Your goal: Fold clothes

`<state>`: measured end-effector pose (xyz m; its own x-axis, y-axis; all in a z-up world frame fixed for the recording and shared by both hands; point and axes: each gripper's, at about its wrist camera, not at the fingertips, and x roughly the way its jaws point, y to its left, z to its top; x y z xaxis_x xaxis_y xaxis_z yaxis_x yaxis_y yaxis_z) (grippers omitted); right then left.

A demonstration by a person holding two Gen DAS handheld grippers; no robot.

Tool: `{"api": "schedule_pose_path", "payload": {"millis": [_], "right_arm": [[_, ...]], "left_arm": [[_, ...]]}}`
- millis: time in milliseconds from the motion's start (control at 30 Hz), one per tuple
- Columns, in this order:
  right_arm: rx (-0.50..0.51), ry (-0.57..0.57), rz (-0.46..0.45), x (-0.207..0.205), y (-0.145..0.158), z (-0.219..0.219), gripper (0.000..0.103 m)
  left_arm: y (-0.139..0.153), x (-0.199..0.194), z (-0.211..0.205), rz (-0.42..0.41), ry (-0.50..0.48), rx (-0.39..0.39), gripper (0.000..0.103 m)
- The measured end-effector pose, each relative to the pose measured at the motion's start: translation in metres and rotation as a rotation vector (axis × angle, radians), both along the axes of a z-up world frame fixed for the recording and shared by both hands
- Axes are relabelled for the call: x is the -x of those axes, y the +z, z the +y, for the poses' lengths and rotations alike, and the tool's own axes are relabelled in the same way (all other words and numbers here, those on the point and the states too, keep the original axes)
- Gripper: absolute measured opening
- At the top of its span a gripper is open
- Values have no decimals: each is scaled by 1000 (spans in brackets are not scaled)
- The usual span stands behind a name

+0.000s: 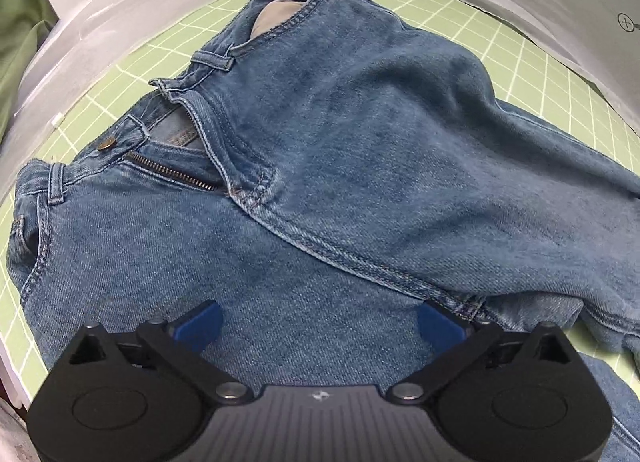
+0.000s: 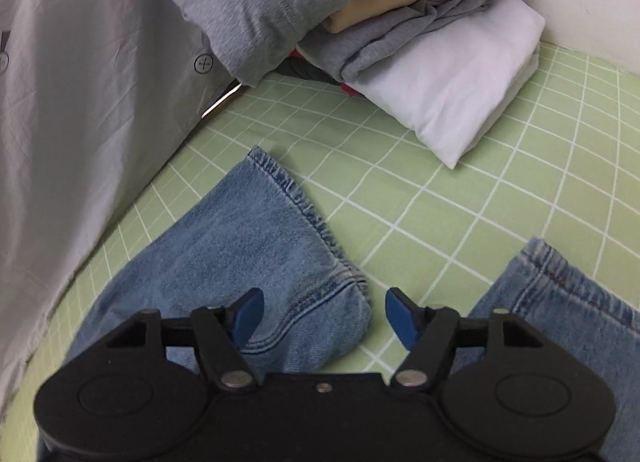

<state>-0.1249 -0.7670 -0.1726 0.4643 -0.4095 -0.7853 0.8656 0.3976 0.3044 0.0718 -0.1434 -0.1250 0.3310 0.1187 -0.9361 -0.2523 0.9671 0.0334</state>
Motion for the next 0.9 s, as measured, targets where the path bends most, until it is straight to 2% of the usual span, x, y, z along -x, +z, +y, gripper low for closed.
{"api": "schedule_pose_path", "payload": {"millis": [33,67,100,133,167,267,400,533,567,633,667,733,900], "right_arm": [[11,18,16,-2,-2,0,53],[21,35,32,-4,-5,0,51],[32,55,48,-7,-7,0,40],[56,113,69,-11,-8,0,21],[80,170,90,-15,-8,0,13],[192,272,160,-24,-3,-3,10],[341,209,203,-21,13,-34,11],[373,143,353,-22,10,-47,39],[384,137,345,-17,13,-43,44],[375,141,306,-8,17,-30,76],[370,143,287,-4,19,-24,82],[340,172,268,-2,17,-8,85],[248,267,248,-12,6,39,89]], "left_arm": [[0,0,1,1,3,2,103],[0,0,1,6,10,4,103],[0,-1,1,11,15,7,103],[0,-1,2,14,13,9,103],[0,-1,2,17,11,11,103],[0,-3,2,25,9,13,103],[0,-4,3,36,7,18,103],[0,-4,2,37,9,18,103],[0,-4,2,39,10,19,103],[0,-5,2,46,13,20,103],[1,-5,2,52,11,20,103],[3,-5,1,53,5,18,103],[19,-2,4,-16,-9,7,103]]}}
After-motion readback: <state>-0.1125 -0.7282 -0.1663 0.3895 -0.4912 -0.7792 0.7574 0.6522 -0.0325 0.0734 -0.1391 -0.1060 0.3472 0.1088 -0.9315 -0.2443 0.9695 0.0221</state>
